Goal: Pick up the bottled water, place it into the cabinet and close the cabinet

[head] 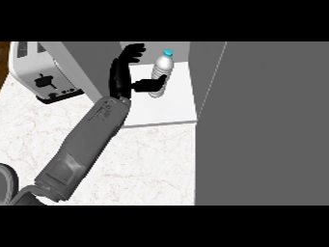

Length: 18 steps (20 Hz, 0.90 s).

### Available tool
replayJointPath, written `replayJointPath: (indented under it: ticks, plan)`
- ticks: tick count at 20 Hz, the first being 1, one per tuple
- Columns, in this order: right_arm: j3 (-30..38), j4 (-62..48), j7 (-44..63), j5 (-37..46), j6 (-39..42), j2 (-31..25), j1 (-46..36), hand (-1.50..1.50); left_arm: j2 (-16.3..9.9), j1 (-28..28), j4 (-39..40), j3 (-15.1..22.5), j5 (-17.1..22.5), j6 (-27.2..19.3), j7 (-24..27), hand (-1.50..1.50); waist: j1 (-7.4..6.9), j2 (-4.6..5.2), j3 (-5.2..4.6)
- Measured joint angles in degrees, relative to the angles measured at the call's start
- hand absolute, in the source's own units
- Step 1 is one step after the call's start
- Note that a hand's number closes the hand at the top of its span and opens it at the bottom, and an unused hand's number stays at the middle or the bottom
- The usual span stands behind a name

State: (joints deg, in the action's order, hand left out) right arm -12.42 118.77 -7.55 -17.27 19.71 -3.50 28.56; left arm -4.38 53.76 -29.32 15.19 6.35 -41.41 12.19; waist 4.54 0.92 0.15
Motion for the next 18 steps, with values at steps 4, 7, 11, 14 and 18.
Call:
replayJointPath:
  ticks: [4,7,11,14,18]
  plan:
    - [-0.24,-0.31,-0.51,0.37,0.26,-0.05,0.29,-1.50,1.10,1.82,4.44,-1.94,0.08,0.40,2.86,-1.50,-0.32,-0.55,0.26]
    - [-0.27,-1.41,-1.63,0.91,0.39,0.25,-0.02,-1.50,1.75,3.19,7.45,-3.05,-0.16,-0.22,4.29,-1.50,-0.41,-0.75,0.35]
    - [-0.18,-0.82,-1.67,0.42,0.90,-0.23,0.47,-1.50,2.27,4.35,9.96,-5.08,0.48,-0.06,6.40,-1.50,-0.39,-0.92,0.47]
    - [-0.69,-0.77,-1.86,0.87,0.60,0.12,1.04,-1.50,2.62,4.91,10.47,-7.39,2.08,1.70,8.99,-1.50,-0.57,-0.90,0.44]
    - [-1.75,0.06,-2.47,2.04,0.43,0.31,2.19,-1.50,3.02,5.23,10.07,-10.74,4.90,6.11,13.68,-1.50,-0.80,-0.84,0.32]
